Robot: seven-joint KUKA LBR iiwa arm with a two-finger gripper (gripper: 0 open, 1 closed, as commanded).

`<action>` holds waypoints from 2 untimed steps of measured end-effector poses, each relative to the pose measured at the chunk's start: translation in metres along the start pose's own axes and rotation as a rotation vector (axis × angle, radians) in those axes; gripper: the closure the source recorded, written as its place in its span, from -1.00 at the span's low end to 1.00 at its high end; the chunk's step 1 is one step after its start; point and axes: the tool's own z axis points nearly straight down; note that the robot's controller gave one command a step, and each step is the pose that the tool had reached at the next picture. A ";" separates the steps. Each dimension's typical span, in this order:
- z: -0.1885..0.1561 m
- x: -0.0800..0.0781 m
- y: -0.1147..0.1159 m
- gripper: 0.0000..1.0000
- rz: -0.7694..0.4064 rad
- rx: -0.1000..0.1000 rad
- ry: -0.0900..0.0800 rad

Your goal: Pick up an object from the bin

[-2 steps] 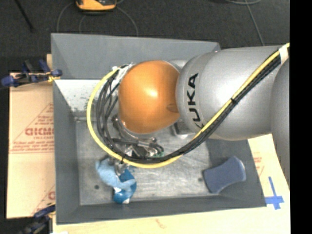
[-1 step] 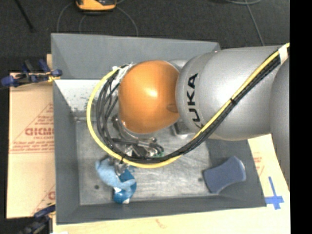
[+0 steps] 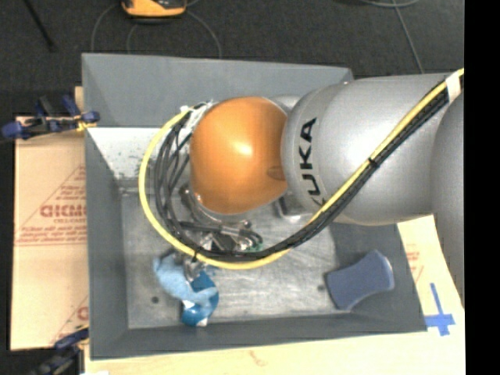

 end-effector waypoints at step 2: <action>0.000 0.000 0.000 1.00 0.002 0.000 0.000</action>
Offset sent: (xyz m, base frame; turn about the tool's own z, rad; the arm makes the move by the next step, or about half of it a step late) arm 0.0000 0.0000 0.0000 0.0000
